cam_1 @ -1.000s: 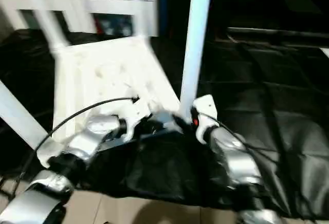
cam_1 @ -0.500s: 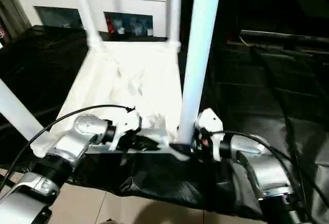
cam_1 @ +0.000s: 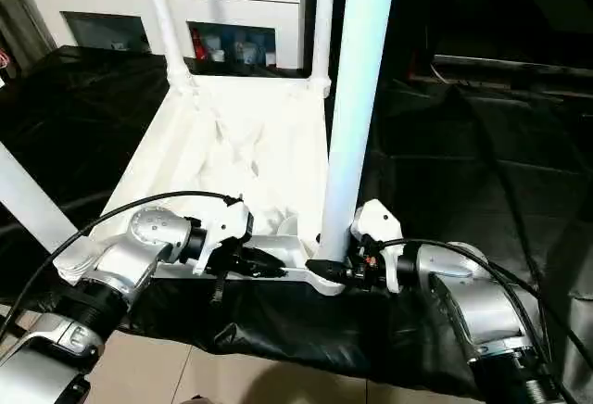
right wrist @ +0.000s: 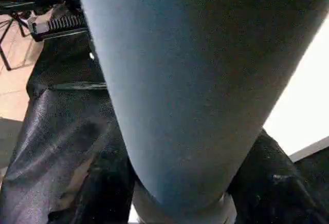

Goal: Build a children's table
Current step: Rotate leg to tighten

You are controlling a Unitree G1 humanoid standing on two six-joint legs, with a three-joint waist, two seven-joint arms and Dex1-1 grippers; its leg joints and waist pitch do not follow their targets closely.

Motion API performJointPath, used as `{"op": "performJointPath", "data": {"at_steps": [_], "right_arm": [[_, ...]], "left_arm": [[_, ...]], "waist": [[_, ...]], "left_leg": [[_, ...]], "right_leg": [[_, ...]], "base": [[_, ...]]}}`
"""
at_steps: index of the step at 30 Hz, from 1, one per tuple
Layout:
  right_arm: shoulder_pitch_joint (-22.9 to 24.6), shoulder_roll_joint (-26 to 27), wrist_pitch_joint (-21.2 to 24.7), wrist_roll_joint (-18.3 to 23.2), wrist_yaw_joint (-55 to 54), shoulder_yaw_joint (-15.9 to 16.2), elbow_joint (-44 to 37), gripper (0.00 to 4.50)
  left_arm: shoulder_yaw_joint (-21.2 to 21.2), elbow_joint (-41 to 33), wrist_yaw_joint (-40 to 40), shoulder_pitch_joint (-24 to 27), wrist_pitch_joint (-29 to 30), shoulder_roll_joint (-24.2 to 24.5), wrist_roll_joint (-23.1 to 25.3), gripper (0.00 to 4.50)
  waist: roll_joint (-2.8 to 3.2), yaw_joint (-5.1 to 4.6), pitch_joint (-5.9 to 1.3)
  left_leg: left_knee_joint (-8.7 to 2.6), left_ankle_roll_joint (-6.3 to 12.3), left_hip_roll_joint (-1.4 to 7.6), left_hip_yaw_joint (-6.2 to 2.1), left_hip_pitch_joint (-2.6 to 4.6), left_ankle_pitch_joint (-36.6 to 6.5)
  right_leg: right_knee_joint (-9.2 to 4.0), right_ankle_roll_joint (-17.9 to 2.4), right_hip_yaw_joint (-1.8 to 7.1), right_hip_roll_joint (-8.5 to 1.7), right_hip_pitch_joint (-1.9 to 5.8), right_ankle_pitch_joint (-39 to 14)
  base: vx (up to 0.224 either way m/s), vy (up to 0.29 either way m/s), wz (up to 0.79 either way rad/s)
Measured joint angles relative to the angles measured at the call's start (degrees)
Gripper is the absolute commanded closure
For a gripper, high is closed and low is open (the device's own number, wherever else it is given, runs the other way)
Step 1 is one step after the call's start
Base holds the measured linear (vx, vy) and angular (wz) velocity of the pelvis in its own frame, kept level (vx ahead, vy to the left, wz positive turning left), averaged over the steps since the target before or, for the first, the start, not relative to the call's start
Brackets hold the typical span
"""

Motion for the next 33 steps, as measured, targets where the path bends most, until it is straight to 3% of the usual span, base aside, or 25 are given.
{"op": "performJointPath", "data": {"at_steps": [6,9,13,18,20,23,26,33], "right_arm": [[1.35,3.28,0.17,-0.88,-6.71,-2.12,-0.05,2.52],[-1.38,11.36,-0.1,-3.81,-20.55,-5.89,5.26,2.53],[-5.51,16.39,-0.43,-6.09,-34.17,-8.14,10.91,2.54],[-7.74,19.31,-1.03,-7.6,-39.5,-8.86,13.65,2.54],[-8.51,20.06,-2.65,-8.41,-39.78,-9.04,15.17,1.99],[-8.55,20.58,-2.73,-7.37,-39.37,-9.76,15.29,1.85],[-8.3,20.2,-2.26,-6.67,-37.45,-9.91,14.64,1.41],[-5.31,13.42,-2.23,-6.05,-25.78,-7.02,10.71,1.36]], "left_arm": [[0.31,0.39,4.93,0.06,0.54,-1.49,0.9,4.5],[2.07,2.65,14.98,-1.06,1.89,-4.95,3.6,4.5],[2.31,4.7,24.32,-2.44,4.86,-9.71,4.8,4.5],[2.5,5.85,27.52,-3.21,5.54,-10.78,5.26,4.5],[2.84,5.85,27.9,-3.22,5.43,-10.85,5.9,4.5],[2.91,5.84,27.82,-3.22,5.0,-10.82,6.11,4.5],[2.83,5.83,26.9,-3.21,4.41,-10.28,5.94,4.5],[2.23,4.94,20.0,-3.18,3.17,-8.08,4.47,4.5]], "waist": [[0.01,-0.15,-0.01],[-0.05,-1.46,-0.05],[0.14,-3.54,-0.14],[0.16,-4.25,-0.15],[0.16,-4.57,-0.15],[0.16,-4.57,-0.15],[0.17,-4.52,-0.16],[0.35,-3.25,-0.17]], "left_leg": [[0.11,0.0,0.0,-0.02,0.13,0.0],[0.21,-0.01,-0.03,-0.06,0.19,0.0],[0.02,0.0,-0.15,-0.35,0.16,0.0],[-0.03,0.0,-0.25,-0.36,0.17,0.0],[-0.02,0.0,-0.25,-0.34,0.17,0.0],[-0.03,0.0,-0.25,-0.33,0.18,0.0],[-0.04,0.0,-0.24,-0.32,0.17,0.0],[-0.24,0.0,-0.19,-0.29,0.15,0.0]], "right_leg": [[0.03,0.25,0.01,0.0,0.15,-0.14],[0.0,0.3,-0.01,-0.01,0.13,-0.16],[-0.9,0.32,-0.31,-0.02,0.12,-0.17],[-0.91,0.29,-0.2,-0.03,0.07,-0.14],[-0.9,0.18,-0.17,-0.02,0.06,-0.06],[-0.88,0.03,-0.16,-0.02,0.06,0.1],[-0.86,-0.01,-0.16,-0.02,0.04,0.4],[-0.82,-0.06,-0.17,0.02,-0.02,0.5]], "base": [[0.0,0.0,0.0],[-0.024,0.005,-0.04],[-0.013,0.004,-0.03],[0.0,0.0,0.0],[0.0,0.0,0.0],[0.0,0.0,0.0],[0.0,0.0,0.0],[0.0,0.0,0.0]]}}
